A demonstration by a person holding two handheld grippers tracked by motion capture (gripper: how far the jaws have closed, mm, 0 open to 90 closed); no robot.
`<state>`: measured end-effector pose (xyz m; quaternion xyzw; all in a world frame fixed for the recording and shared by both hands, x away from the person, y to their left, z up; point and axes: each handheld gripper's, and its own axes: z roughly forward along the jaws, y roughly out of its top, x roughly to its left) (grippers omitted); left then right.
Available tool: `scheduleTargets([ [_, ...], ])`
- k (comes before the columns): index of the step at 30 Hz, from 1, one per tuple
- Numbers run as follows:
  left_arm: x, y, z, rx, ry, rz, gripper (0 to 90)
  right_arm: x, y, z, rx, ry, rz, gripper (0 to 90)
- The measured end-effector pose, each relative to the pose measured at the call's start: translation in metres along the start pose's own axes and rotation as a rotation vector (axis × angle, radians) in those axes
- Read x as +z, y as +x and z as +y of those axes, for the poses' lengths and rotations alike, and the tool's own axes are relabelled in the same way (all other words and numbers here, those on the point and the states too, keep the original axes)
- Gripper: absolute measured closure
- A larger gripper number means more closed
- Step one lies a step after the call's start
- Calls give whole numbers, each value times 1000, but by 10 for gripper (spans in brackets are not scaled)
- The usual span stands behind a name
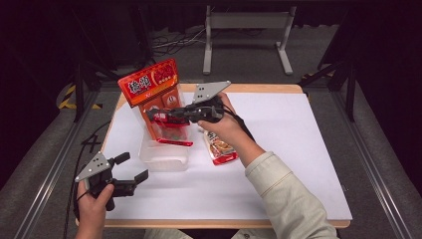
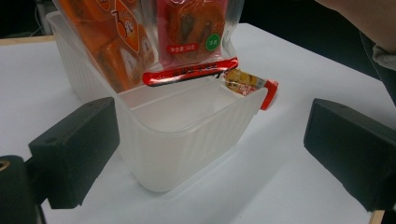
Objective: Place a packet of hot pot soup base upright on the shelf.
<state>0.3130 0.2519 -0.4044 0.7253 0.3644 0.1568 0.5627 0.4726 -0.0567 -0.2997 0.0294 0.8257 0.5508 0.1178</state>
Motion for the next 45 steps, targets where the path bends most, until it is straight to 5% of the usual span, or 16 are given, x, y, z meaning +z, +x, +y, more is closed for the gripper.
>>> scheduleTargets([
  [27, -1, 1, -3, -3, -2, 3, 40, 32, 1, -2, 6, 16, 49, 888],
  [45, 5, 1, -2, 5, 12, -10, 38, 36, 5, -22, 36, 103, 46, 858],
])
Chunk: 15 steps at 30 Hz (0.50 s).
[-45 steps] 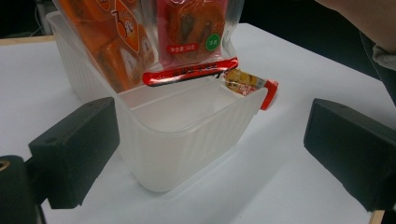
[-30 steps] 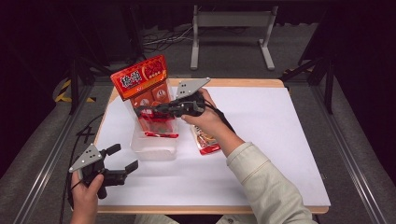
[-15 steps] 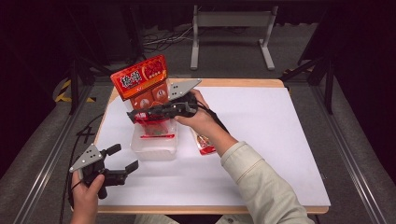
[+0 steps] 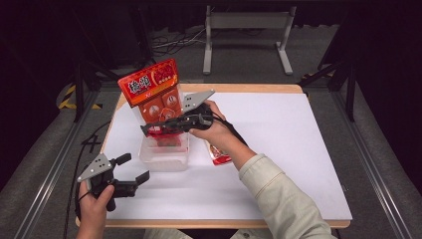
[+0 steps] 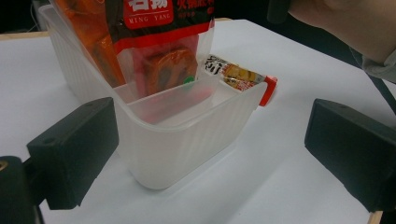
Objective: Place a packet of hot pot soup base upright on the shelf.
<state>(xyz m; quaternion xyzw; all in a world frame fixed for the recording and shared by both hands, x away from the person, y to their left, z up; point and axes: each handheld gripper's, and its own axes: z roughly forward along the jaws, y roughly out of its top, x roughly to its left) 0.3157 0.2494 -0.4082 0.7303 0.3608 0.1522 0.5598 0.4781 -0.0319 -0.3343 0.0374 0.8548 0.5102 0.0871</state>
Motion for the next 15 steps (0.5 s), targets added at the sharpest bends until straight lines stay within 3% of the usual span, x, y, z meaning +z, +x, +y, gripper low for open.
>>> scheduleTargets([
  [4, 1, 0, 0, -5, 2, -1, 38, 0, 2, -7, 10, 34, 6, 818],
  [7, 2, 0, 0, 1, 5, -1, 38, -1, 1, -12, 36, 43, 15, 707],
  [11, 3, 0, 0, 3, 8, -3, 38, -6, 0, -12, 88, 6, 21, 537],
  [15, 4, 0, 1, 1, 10, -6, 38, -13, -2, -11, 118, -24, 14, 488],
])
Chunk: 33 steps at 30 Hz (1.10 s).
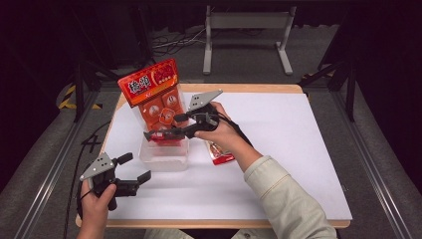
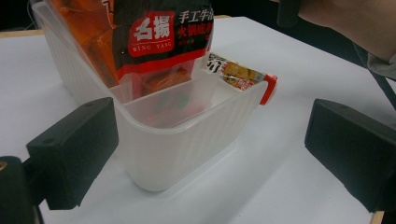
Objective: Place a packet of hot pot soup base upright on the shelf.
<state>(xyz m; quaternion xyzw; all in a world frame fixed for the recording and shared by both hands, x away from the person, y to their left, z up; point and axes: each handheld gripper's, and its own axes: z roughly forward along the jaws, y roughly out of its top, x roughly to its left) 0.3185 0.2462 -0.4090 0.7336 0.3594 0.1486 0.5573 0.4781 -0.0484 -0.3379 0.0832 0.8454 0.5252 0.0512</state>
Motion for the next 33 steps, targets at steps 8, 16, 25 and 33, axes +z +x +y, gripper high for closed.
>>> scheduleTargets([
  [8, 1, 0, 1, 2, -1, -1, 38, -14, -4, -1, 35, -16, -30, 434],
  [16, 3, 1, 2, 5, -1, -1, 37, -34, -10, -6, 68, -24, -93, 320],
  [25, 4, -1, 3, 7, 4, 2, 34, -64, -18, -17, 104, -41, -163, 308],
  [33, 5, 0, 2, 0, 4, 7, 34, -84, -24, -26, 137, -19, -203, 359],
])
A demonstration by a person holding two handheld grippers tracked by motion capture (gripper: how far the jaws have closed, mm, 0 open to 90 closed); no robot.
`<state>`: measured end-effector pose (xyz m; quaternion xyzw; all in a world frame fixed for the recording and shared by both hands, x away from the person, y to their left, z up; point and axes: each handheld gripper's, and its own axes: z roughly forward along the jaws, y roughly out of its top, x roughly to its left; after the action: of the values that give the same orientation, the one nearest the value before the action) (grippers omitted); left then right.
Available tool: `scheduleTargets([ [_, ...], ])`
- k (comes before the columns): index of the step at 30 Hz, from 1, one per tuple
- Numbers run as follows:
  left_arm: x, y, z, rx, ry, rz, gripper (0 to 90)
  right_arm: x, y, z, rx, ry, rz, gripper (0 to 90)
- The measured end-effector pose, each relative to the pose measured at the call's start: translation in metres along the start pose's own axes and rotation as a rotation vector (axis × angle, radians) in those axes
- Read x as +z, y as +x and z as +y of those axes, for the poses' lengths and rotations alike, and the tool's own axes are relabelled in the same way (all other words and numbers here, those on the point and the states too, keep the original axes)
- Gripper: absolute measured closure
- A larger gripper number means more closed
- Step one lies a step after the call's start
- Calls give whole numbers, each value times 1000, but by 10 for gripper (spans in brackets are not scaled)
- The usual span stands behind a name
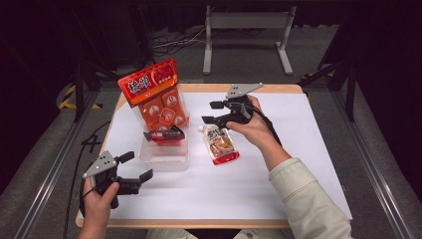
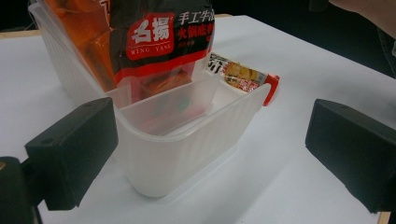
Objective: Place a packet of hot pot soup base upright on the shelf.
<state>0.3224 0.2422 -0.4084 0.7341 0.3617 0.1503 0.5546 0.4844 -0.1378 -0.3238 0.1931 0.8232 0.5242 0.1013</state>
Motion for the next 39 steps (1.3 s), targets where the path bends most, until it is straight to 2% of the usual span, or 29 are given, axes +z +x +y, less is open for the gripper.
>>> scheduleTargets([
  [3, 0, 0, 0, 3, 3, 0, 34, -5, -3, -3, 1, 10, -19, 382],
  [7, 1, -1, 0, 5, 8, -2, 34, -12, -10, -9, 21, -25, -35, 442],
  [12, 1, 0, 0, 6, 11, -4, 34, -18, -20, -18, 39, -22, -57, 476],
  [14, 2, 1, 0, 5, 8, -1, 34, -18, -23, -21, 50, 0, -49, 479],
  [16, 1, 1, 0, 3, 8, 0, 34, -17, -26, -26, 48, 23, -54, 459],
  [19, 1, 1, 0, 2, 7, 1, 34, -13, -30, -34, 69, 29, -38, 459],
  [21, 1, 1, 0, 2, 7, 1, 34, -11, -31, -39, 60, 41, -47, 429],
  [27, 1, 2, -1, 1, 7, 4, 35, -4, -37, -52, 105, 102, -89, 248],
  [30, 1, 1, -1, -1, 7, 4, 35, 0, -39, -58, 107, 115, -84, 159],
  [34, 2, 0, 0, 6, 3, 4, 42, 7, -40, -67, 124, 138, -89, 152],
  [37, 3, -1, 0, -7, -10, 5, 56, 11, -40, -72, 116, 151, -108, 196],
  [38, 4, -2, 0, -14, -16, 2, 59, 16, -40, -77, 111, 180, -121, 223],
  [39, 4, -2, 0, -16, -17, 1, 59, 16, -40, -77, 111, 180, -121, 223],
])
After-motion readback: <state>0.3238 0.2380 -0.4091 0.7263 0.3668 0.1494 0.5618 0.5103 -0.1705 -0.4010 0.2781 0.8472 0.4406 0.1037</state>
